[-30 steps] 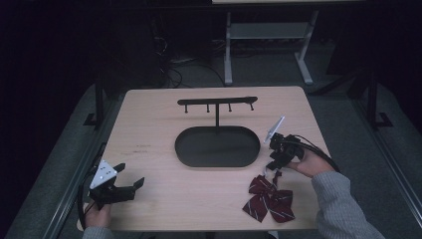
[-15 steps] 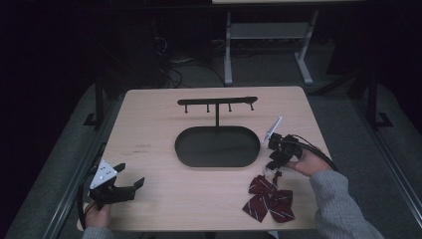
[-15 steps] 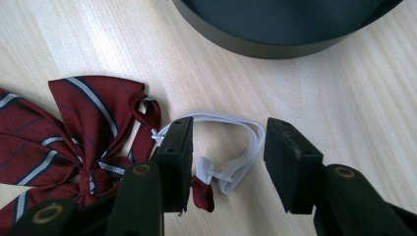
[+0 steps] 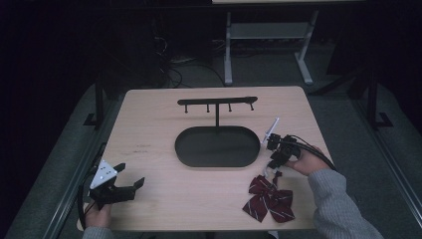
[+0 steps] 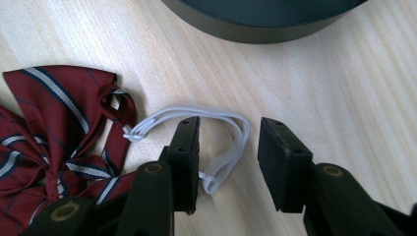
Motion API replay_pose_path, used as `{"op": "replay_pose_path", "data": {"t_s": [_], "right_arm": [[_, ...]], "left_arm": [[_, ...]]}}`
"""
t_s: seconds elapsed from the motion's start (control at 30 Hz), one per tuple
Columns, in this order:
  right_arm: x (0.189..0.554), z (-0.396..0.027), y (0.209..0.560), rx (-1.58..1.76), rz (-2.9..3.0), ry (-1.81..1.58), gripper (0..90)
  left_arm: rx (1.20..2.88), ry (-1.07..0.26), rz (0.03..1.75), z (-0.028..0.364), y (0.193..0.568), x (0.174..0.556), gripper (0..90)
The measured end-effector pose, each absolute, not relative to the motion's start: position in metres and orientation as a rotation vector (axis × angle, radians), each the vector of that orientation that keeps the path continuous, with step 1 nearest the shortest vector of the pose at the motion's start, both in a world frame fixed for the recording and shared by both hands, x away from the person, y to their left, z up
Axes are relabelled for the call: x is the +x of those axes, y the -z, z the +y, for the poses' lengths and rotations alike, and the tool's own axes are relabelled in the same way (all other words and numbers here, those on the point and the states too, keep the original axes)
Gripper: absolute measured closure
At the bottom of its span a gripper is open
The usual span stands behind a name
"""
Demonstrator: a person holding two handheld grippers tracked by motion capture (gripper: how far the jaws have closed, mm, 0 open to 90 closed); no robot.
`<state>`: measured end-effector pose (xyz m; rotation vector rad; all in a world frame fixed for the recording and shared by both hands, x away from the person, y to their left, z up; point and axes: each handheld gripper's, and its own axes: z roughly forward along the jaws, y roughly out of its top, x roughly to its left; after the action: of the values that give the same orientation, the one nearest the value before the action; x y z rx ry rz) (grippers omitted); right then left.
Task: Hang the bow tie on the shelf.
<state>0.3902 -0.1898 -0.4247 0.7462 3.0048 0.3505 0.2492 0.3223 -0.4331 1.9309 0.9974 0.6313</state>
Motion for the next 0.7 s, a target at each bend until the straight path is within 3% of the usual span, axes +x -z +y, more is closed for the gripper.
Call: {"op": "replay_pose_path", "data": {"t_s": [0.37,0.7], "right_arm": [[0.393,-0.184,0.436,0.73,3.02,-0.254,67.1],[0.392,-0.182,0.437,0.689,3.027,-0.223,82.6]], "left_arm": [[1.929,-0.631,0.995,0.322,0.433,0.249,13.1],[1.93,-0.633,0.993,0.322,0.433,0.249,13.1]]}}
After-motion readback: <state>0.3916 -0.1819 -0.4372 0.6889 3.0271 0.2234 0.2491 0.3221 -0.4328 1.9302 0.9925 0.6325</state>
